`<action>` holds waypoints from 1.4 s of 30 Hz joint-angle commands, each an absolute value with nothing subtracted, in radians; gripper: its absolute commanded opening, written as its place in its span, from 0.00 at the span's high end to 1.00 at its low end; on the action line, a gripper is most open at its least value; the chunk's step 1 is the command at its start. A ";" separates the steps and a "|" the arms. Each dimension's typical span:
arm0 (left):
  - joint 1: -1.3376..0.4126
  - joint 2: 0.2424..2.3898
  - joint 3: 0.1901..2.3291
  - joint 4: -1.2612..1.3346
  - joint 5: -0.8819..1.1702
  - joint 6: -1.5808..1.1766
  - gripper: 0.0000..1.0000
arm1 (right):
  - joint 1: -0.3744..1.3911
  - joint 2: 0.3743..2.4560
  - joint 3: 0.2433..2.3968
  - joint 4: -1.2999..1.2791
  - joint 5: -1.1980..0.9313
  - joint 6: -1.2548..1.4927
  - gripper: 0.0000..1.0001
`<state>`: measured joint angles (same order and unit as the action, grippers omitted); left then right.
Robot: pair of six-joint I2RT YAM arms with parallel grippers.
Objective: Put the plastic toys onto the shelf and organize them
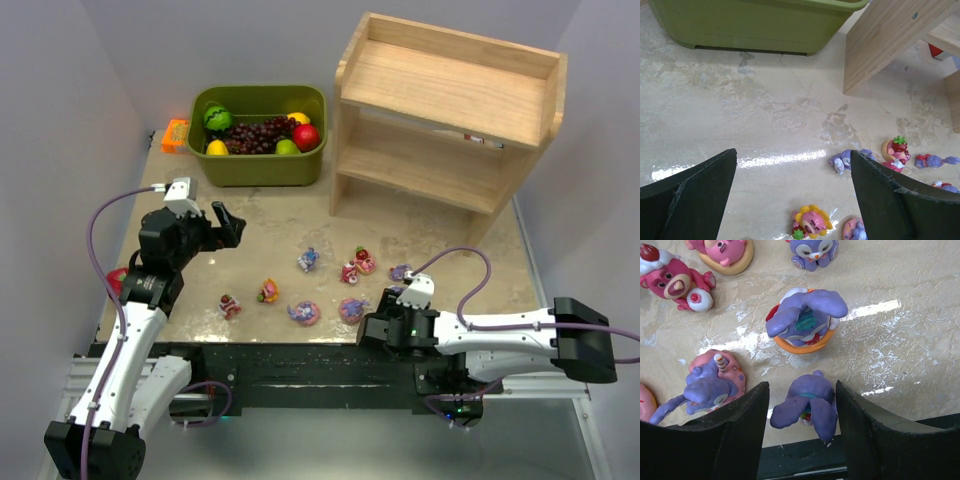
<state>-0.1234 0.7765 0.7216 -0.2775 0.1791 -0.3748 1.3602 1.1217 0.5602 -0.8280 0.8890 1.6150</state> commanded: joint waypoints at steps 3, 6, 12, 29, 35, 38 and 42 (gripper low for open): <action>-0.115 0.778 0.718 -0.258 0.179 -0.365 0.01 | 1.356 1.173 0.543 -0.779 0.910 1.626 0.43; -0.115 0.776 0.716 -0.261 0.176 -0.364 0.01 | 1.358 1.184 0.538 -0.781 0.907 1.637 0.45; -0.115 0.775 0.716 -0.261 0.175 -0.362 0.00 | 1.356 1.229 0.558 -0.811 0.910 1.660 0.55; -0.115 0.761 0.715 -0.264 0.175 -0.359 0.01 | 1.358 1.099 0.725 -0.983 0.908 1.507 1.00; -0.115 0.755 0.713 -0.261 0.176 -0.359 0.01 | 1.358 0.933 0.819 -1.035 0.896 1.373 1.00; -0.115 0.752 0.713 -0.262 0.178 -0.362 0.01 | 1.358 0.936 0.921 -1.095 0.952 1.332 1.00; -0.115 0.746 0.709 -0.261 0.178 -0.362 0.00 | 1.351 1.000 1.035 -1.146 1.022 1.258 1.00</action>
